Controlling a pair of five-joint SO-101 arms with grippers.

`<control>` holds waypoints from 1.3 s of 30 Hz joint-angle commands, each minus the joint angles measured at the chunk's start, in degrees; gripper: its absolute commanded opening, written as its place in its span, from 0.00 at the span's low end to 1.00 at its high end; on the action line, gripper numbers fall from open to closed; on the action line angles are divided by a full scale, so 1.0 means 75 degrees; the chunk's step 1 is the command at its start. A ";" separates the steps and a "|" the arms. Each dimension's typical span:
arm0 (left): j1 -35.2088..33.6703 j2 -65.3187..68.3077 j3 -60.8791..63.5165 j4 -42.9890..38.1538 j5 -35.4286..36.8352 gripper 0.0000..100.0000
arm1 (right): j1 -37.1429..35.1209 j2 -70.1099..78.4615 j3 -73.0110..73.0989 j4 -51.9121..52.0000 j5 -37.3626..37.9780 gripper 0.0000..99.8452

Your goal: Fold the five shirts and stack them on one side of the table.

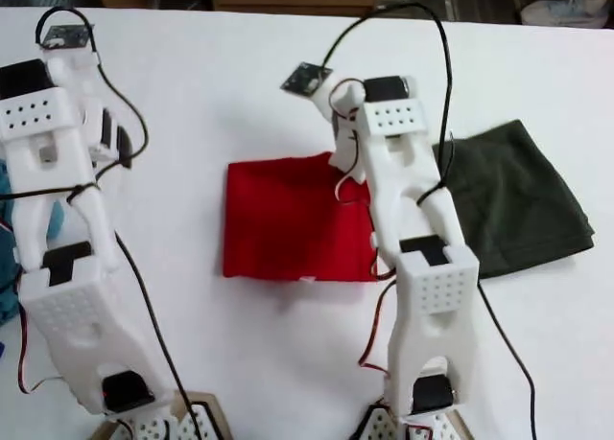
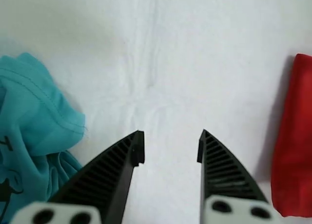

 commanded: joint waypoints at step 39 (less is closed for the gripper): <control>-0.3317 -0.1067 -0.1987 -0.0070 0.0012 0.20 | -0.3745 0.0404 0.0387 0.0908 -0.1993 0.34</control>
